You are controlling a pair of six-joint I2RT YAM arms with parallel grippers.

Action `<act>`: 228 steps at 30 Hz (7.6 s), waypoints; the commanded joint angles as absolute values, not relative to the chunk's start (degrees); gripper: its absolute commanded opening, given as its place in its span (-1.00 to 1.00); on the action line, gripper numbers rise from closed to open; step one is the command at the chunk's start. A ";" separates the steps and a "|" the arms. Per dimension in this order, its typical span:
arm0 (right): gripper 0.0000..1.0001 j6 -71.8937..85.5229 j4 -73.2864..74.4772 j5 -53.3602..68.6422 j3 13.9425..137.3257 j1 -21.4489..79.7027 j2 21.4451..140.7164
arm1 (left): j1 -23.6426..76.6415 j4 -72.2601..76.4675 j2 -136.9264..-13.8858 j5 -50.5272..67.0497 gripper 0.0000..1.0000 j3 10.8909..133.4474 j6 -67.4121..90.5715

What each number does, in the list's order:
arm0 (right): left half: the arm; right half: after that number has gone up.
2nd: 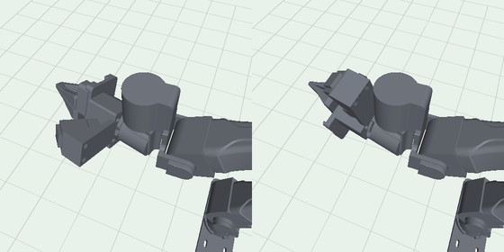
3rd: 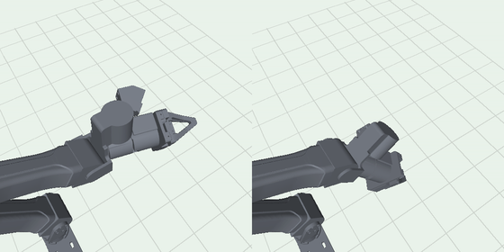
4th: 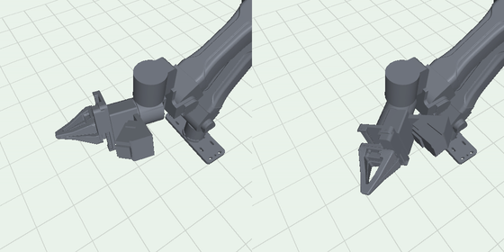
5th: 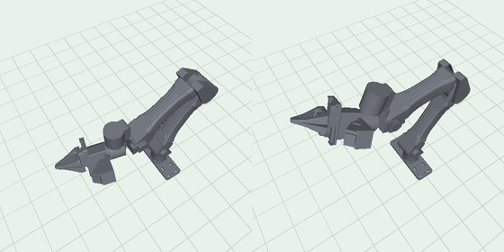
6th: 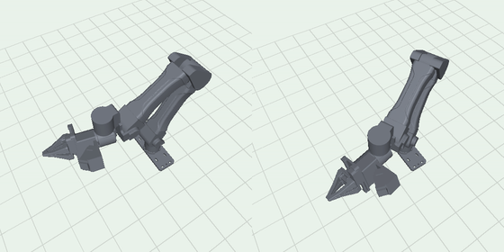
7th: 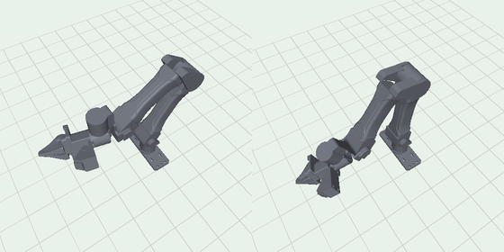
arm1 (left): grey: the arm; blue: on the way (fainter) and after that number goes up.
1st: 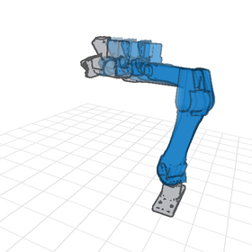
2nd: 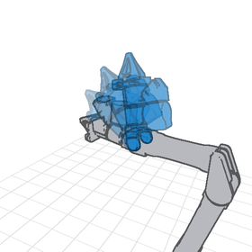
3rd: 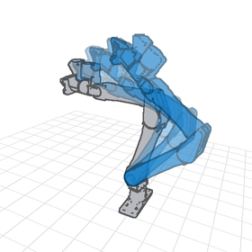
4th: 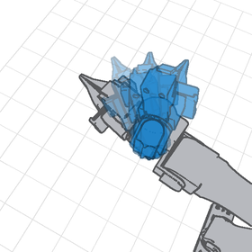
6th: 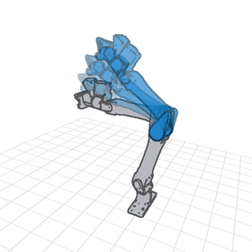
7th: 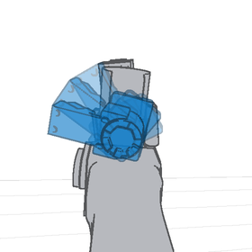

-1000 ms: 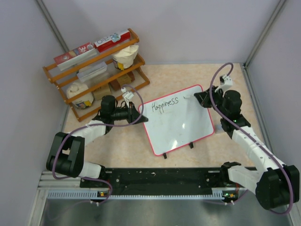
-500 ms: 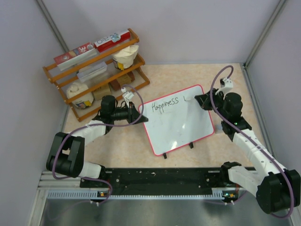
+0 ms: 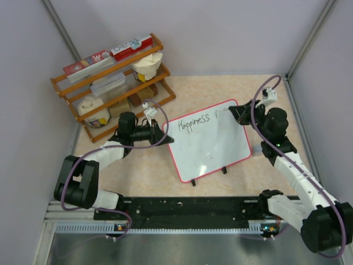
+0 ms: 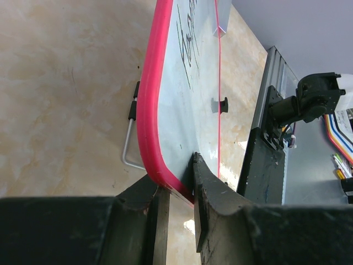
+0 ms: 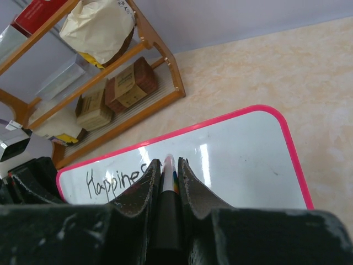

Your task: Write a sentence on the whiteboard

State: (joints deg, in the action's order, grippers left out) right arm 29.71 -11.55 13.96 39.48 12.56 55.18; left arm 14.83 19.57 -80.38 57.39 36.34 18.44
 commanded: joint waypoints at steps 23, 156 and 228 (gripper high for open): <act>-1.00 30.50 -16.53 11.60 41.66 12.04 58.28 | 16.26 17.40 -80.77 54.41 -1.00 35.33 10.28; -1.00 30.06 -9.14 5.80 34.28 12.13 53.79 | 16.26 17.23 -80.07 54.14 -1.00 35.07 10.20; -1.00 20.48 -12.65 9.32 33.40 37.17 48.60 | 16.52 17.05 -81.30 53.88 -1.00 35.42 9.67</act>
